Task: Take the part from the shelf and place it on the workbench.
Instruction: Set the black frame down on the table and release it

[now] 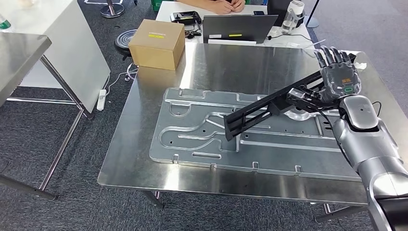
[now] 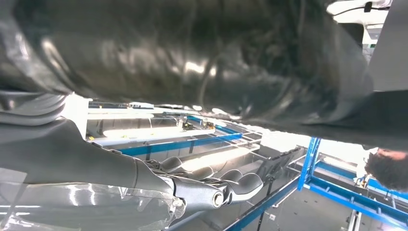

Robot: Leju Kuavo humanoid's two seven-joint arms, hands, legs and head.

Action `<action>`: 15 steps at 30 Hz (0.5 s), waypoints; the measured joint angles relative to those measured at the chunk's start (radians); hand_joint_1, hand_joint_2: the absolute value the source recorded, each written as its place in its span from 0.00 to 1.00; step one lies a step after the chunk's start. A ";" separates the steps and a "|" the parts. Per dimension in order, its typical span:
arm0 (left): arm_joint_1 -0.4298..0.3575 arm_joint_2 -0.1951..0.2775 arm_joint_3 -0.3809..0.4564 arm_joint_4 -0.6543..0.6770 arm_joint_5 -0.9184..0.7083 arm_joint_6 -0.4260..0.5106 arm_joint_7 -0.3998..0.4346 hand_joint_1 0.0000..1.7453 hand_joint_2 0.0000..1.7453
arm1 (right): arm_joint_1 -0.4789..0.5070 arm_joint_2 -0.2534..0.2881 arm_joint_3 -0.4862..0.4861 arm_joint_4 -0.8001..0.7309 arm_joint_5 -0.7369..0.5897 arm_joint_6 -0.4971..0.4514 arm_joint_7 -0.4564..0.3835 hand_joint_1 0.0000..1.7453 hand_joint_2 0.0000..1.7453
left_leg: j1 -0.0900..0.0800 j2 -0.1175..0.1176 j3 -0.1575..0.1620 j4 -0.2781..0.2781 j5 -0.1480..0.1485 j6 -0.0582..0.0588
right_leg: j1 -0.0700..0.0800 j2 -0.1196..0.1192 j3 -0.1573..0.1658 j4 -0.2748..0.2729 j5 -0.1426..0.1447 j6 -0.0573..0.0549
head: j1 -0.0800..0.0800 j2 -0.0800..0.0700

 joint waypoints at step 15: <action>0.000 0.006 -0.007 0.000 0.011 -0.006 0.008 0.00 0.00 | 0.017 0.000 -0.012 0.018 -0.026 0.005 -0.016 0.00 0.00 | 0.000 0.000 -0.001 0.000 0.000 0.000 | 0.000 0.000 -0.001 0.000 0.000 0.000 | 0.000 0.000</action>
